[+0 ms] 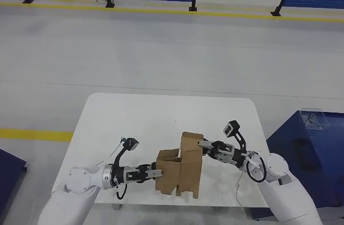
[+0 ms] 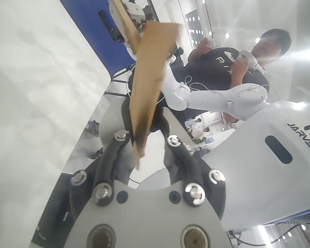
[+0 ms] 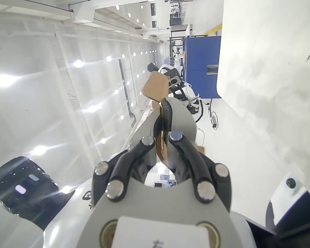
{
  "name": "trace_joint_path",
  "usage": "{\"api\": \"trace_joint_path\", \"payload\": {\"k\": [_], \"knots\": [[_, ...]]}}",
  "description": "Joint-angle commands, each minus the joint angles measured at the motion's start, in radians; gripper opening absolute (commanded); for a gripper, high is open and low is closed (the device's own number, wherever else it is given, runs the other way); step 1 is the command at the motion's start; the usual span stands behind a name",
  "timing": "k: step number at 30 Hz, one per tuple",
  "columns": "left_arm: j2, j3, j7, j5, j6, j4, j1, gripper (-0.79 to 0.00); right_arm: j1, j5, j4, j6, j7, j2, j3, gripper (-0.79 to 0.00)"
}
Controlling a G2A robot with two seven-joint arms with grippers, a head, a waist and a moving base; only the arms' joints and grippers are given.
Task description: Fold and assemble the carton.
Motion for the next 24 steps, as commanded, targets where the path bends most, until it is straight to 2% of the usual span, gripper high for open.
{"api": "trace_joint_path", "payload": {"k": [1,6,9,11,14,19,24], "knots": [[0.0,0.0,0.0,-0.001,0.001,0.0,0.0,0.0,0.0,-0.007,-0.003,-0.01,0.002,0.001,0.004,-0.785],[0.0,-0.003,0.011,-0.001,0.003,0.0,0.001,0.0,-0.017,0.001,-0.027,-0.017,-0.022,-0.001,0.008,-0.785],[0.01,-0.074,0.156,0.155,-0.057,-0.045,0.027,0.0,-0.032,-0.017,-0.041,-0.044,-0.032,0.0,0.019,-0.785],[0.015,-0.105,0.244,0.263,-0.102,-0.107,0.066,0.0,-0.038,-0.012,-0.045,-0.042,-0.035,-0.001,0.023,-0.785],[0.015,-0.134,0.406,0.514,-0.169,-0.224,0.137,0.0,-0.042,-0.014,-0.051,-0.044,-0.045,-0.002,0.027,-0.785],[0.005,-0.095,0.616,0.878,-0.211,-0.398,0.246,0.0,-0.044,-0.016,-0.06,-0.04,-0.058,-0.004,0.029,-0.785],[-0.002,-0.014,0.68,0.984,-0.222,-0.447,0.269,0.0,-0.048,-0.021,-0.066,-0.037,-0.065,-0.006,0.027,-0.785]]}}
